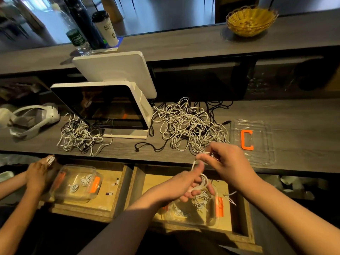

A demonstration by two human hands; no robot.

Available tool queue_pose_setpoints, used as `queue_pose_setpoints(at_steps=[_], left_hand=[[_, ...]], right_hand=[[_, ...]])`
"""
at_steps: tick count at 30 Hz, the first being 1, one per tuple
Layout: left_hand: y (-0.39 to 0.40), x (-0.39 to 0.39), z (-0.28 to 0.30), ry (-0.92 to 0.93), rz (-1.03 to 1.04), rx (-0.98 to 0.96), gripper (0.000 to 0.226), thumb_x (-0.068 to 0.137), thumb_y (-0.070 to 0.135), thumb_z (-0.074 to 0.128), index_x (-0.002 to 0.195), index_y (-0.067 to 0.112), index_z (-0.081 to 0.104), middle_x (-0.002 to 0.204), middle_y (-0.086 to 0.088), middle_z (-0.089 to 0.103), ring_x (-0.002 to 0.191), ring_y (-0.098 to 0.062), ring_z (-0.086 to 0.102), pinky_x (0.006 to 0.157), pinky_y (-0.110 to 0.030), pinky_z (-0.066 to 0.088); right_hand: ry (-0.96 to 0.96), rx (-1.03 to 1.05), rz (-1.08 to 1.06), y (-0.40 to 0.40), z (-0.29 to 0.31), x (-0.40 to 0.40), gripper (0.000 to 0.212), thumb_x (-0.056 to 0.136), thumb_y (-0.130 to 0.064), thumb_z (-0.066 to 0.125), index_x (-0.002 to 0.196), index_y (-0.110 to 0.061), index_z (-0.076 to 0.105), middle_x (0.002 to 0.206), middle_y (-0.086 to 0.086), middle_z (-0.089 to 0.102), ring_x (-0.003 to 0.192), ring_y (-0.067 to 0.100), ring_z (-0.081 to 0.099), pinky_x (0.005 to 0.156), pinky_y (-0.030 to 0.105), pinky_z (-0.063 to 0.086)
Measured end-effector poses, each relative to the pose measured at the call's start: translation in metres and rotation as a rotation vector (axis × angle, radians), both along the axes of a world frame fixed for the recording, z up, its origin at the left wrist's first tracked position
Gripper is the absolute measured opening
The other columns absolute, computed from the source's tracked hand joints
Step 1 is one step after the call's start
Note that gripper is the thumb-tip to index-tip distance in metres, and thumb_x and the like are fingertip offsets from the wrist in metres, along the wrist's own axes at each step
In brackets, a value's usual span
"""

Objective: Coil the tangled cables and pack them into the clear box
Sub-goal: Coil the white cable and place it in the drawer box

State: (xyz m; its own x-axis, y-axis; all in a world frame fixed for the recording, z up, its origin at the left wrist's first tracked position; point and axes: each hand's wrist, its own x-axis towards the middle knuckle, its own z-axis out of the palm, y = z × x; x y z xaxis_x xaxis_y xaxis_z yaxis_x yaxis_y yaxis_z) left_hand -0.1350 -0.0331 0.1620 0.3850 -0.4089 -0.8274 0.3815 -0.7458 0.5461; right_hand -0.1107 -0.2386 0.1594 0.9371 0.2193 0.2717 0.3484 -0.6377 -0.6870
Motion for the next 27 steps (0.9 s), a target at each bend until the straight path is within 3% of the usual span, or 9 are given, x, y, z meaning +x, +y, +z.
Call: queue_pose_setpoints(at_steps=[1,4,8,11,14,17,22,27], left_hand=[[-0.021,-0.003,0.016,-0.014,-0.032,-0.238,0.070,0.096,0.071,0.034,0.104,0.014,0.074,0.068,0.007,0.041,0.058,-0.006,0.034,0.050,-0.022,0.029],[-0.021,0.001,0.013,-0.207,-0.002,-0.216,0.044,0.102,0.052,0.045,0.097,0.023,0.077,0.063,0.010,0.042,0.058,-0.005,0.037,0.055,-0.024,0.031],[-0.017,-0.001,0.012,-0.300,0.096,-0.279,0.046,0.106,0.047,0.037,0.094,0.027,0.077,0.065,0.006,0.049,0.056,-0.004,0.041,0.058,-0.021,0.036],[-0.007,0.002,0.008,-0.419,0.267,-0.283,0.048,0.100,0.055,0.037,0.096,0.031,0.078,0.069,0.005,0.058,0.058,-0.007,0.050,0.059,-0.018,0.041],[-0.009,-0.001,0.009,-0.507,0.507,-0.319,0.051,0.091,0.058,0.038,0.098,0.019,0.071,0.076,-0.002,0.068,0.064,-0.013,0.061,0.065,-0.027,0.052],[-0.013,-0.001,0.009,-0.476,0.657,-0.391,0.056,0.091,0.056,0.039,0.106,0.012,0.069,0.087,-0.008,0.075,0.077,-0.018,0.071,0.077,-0.032,0.058],[-0.019,0.001,0.017,-0.315,1.007,-0.640,0.051,0.099,0.053,0.030,0.124,0.026,0.066,0.111,-0.014,0.074,0.097,-0.019,0.072,0.084,-0.031,0.057],[-0.019,0.014,0.028,-0.122,1.353,-0.864,0.053,0.104,0.051,0.028,0.131,0.021,0.062,0.108,-0.012,0.075,0.105,-0.023,0.072,0.088,-0.037,0.054]], right_hand=[[0.005,0.007,0.000,0.000,0.000,-0.001,0.050,0.083,-0.070,0.052,0.069,-0.021,0.054,0.058,-0.012,0.047,0.056,0.002,0.046,0.050,0.029,0.037],[0.025,0.002,0.006,-0.002,0.000,-0.005,0.054,0.080,-0.073,0.053,0.068,-0.021,0.053,0.057,-0.009,0.050,0.054,0.003,0.046,0.049,0.029,0.039],[0.143,0.075,-0.002,-0.004,-0.002,-0.006,0.048,0.079,-0.067,0.056,0.067,-0.021,0.057,0.057,-0.003,0.053,0.055,0.010,0.049,0.052,0.026,0.038],[0.317,0.249,0.012,0.001,-0.002,-0.008,0.042,0.079,-0.061,0.059,0.070,-0.020,0.061,0.062,0.005,0.058,0.058,0.010,0.050,0.058,0.030,0.042],[0.389,0.345,0.046,0.008,-0.001,-0.009,0.038,0.085,-0.053,0.060,0.071,-0.018,0.063,0.066,0.010,0.060,0.061,0.020,0.053,0.061,0.041,0.046],[0.408,0.355,0.054,0.013,-0.002,-0.010,0.033,0.095,-0.037,0.059,0.073,-0.013,0.065,0.068,0.014,0.061,0.062,0.024,0.053,0.067,0.047,0.047],[0.466,0.373,0.077,0.018,-0.005,-0.013,0.032,0.100,-0.035,0.053,0.077,-0.021,0.070,0.070,0.008,0.066,0.065,0.028,0.056,0.069,0.048,0.048],[0.546,0.329,0.088,0.017,-0.002,-0.018,0.025,0.100,-0.031,0.054,0.087,-0.022,0.074,0.073,0.014,0.066,0.064,0.019,0.054,0.066,0.042,0.048]])
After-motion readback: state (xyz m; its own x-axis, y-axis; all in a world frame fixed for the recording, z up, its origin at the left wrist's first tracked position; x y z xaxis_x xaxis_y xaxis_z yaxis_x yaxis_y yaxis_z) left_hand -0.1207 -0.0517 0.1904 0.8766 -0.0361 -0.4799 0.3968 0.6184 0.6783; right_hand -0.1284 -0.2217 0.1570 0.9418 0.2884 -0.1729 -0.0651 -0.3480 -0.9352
